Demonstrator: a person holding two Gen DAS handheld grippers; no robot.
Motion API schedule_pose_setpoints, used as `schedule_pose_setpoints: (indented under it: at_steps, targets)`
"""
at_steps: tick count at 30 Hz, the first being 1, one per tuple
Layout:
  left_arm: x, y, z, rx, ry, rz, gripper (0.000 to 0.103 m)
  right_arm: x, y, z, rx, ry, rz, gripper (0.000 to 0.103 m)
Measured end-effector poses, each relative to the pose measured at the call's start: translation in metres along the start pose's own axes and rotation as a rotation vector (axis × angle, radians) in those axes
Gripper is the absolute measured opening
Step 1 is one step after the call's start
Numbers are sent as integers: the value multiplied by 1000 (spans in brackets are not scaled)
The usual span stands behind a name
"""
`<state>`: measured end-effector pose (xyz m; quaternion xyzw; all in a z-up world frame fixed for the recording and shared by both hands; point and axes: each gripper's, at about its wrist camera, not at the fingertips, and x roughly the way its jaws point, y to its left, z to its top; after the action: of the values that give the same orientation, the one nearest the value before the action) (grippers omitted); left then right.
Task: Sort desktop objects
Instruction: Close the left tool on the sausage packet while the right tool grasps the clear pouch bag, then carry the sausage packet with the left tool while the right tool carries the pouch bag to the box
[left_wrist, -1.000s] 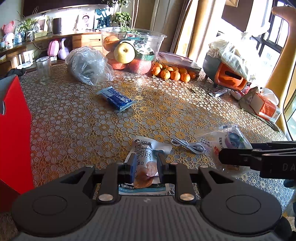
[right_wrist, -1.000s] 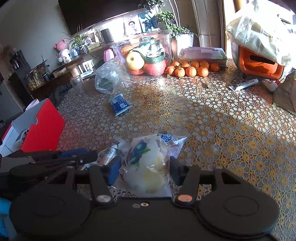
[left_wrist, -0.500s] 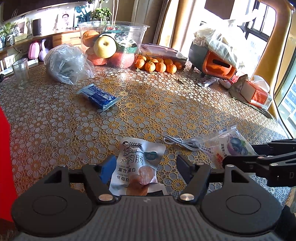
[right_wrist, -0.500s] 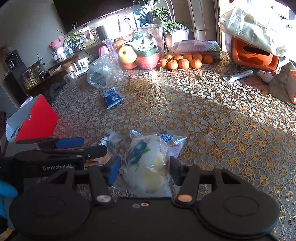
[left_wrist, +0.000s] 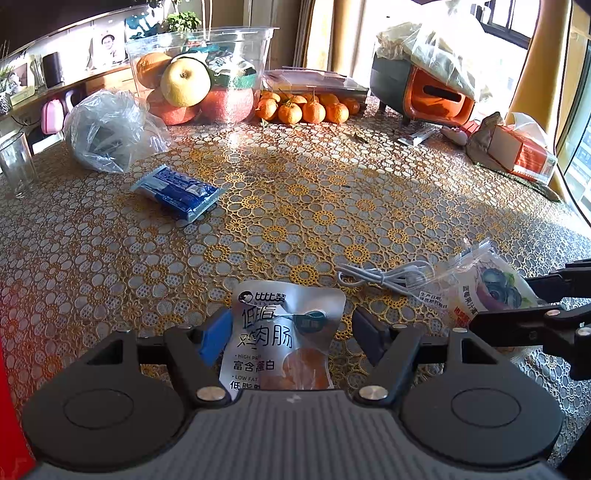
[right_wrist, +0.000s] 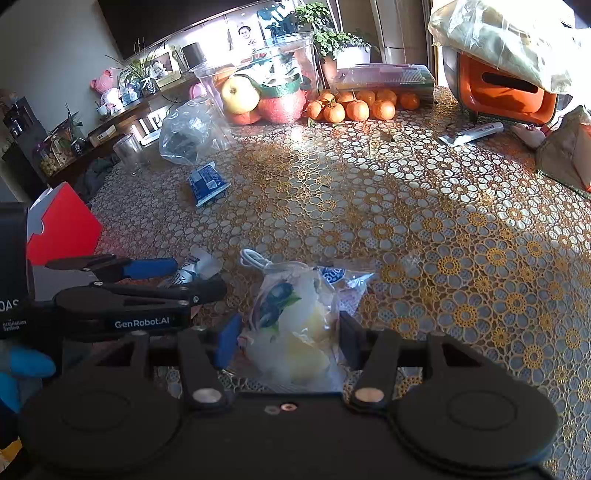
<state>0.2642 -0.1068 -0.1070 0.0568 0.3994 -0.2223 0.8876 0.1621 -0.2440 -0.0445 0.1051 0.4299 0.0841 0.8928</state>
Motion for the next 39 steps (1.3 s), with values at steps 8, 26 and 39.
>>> schedule_pose_setpoints:
  at_steps: [8,26,39]
  targets:
    - [-4,-1,-1,11,-33,3,50,2,-1,-1,4,4,2,55]
    - [-44,5,-9,-81,-125,29,45,-12,10,2,-16,-29,9,55]
    - [-81,13,-22,-171,-194,4,44,-26,25,3,-55,-50,16,55]
